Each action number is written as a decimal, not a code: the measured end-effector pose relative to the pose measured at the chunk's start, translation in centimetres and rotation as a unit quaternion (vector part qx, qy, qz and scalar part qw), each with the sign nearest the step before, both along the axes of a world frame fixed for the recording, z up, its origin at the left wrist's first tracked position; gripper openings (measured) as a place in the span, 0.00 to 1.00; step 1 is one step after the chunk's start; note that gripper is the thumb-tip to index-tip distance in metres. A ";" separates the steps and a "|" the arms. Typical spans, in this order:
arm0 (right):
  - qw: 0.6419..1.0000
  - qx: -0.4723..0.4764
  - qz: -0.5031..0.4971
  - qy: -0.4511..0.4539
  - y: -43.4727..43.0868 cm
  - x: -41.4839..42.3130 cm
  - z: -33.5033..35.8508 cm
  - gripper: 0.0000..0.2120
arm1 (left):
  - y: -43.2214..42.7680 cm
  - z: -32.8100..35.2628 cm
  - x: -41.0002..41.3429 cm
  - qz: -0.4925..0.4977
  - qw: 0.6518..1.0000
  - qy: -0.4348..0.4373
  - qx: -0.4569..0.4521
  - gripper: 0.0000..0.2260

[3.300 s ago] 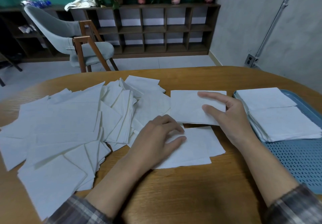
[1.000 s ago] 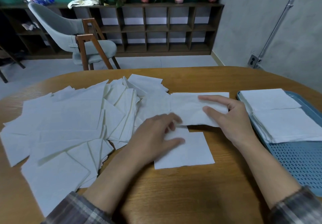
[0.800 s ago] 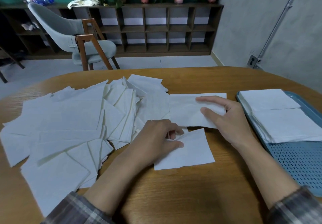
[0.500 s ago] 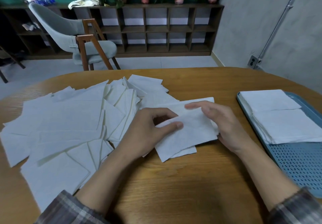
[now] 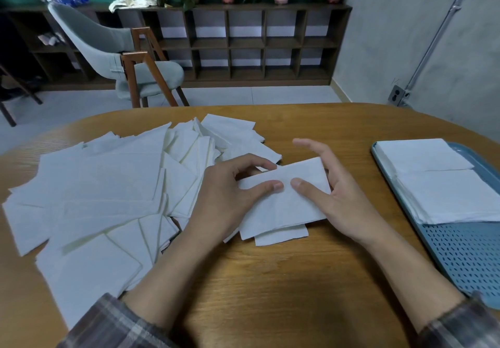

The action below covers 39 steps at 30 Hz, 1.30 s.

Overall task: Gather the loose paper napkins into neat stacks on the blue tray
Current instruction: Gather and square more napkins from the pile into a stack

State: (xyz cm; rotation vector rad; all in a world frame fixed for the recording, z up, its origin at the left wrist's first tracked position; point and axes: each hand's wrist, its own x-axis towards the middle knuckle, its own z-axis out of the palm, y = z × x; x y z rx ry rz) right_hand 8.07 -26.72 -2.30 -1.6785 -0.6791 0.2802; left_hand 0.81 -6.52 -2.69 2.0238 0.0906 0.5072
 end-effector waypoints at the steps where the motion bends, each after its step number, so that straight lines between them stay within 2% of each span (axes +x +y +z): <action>1: 1.000 0.002 -0.006 -0.010 -0.1 0.1 -0.1 0.27 | -0.1 -0.1 0.1 0.011 0.999 -0.015 0.028 0.11; 3: 1.000 0.028 -0.012 -0.002 -0.3 0.3 0.0 0.28 | 0.0 -0.2 0.2 0.030 0.996 -0.036 0.072 0.13; 4: 0.998 0.057 -0.008 0.018 -0.4 0.5 0.1 0.29 | 0.2 0.0 0.3 0.026 0.997 -0.030 0.065 0.13; 6: 0.993 0.106 0.001 0.053 -0.7 0.8 0.1 0.28 | 0.4 0.6 0.2 -0.018 1.000 0.009 0.009 0.11; 8: 0.991 0.114 -0.006 0.062 -0.8 1.1 0.1 0.27 | 0.5 0.8 0.3 -0.066 0.996 0.026 -0.045 0.09; 10: 0.992 0.107 0.000 0.074 -0.9 1.2 0.0 0.25 | 0.4 0.7 0.3 -0.058 0.996 0.015 -0.071 0.08; 12: 0.991 0.103 0.025 0.077 -1.1 1.3 0.1 0.17 | 0.6 0.3 0.5 -0.018 0.998 0.002 -0.061 0.07; 14: 0.998 0.049 0.030 0.037 -1.3 1.4 0.1 0.09 | 0.5 -0.3 0.6 0.007 1.000 -0.005 -0.028 0.07; 15: 1.000 0.016 0.017 0.016 -1.2 1.4 0.0 0.09 | 0.4 -0.6 0.6 0.012 1.000 -0.010 -0.017 0.09; 19: 0.994 -0.035 -0.089 -0.046 -1.2 1.8 -0.5 0.13 | -0.4 -1.4 0.5 0.004 0.987 -0.068 0.143 0.19; 21: 0.990 -0.033 -0.127 -0.056 -1.4 2.4 -0.9 0.14 | -0.6 -1.6 0.4 -0.084 0.980 -0.028 0.179 0.18; 23: 0.986 -0.033 -0.147 -0.066 -1.6 2.6 -1.1 0.14 | -1.1 -2.0 0.2 -0.172 0.955 0.057 0.237 0.18; 25: 0.985 -0.041 -0.148 -0.073 -1.5 2.6 -1.1 0.14 | -1.4 -2.6 0.1 -0.197 0.934 0.098 0.282 0.18; 30: 0.984 -0.053 -0.150 -0.073 -1.4 2.7 -1.2 0.15 | -1.4 -2.7 0.3 -0.180 0.946 0.060 0.263 0.05; 33: 0.984 -0.061 -0.146 -0.079 -1.3 2.6 -1.2 0.15 | -1.5 -2.0 -0.1 -0.152 0.968 0.047 0.196 0.01; 36: 0.984 -0.058 -0.149 -0.076 -1.3 2.7 -1.2 0.15 | -1.4 -0.9 -0.4 -0.125 0.986 0.033 0.106 0.03; 39: 0.986 -0.053 -0.147 -0.062 -1.4 2.8 -1.3 0.16 | -1.3 0.3 -0.7 -0.136 0.990 0.027 0.018 0.06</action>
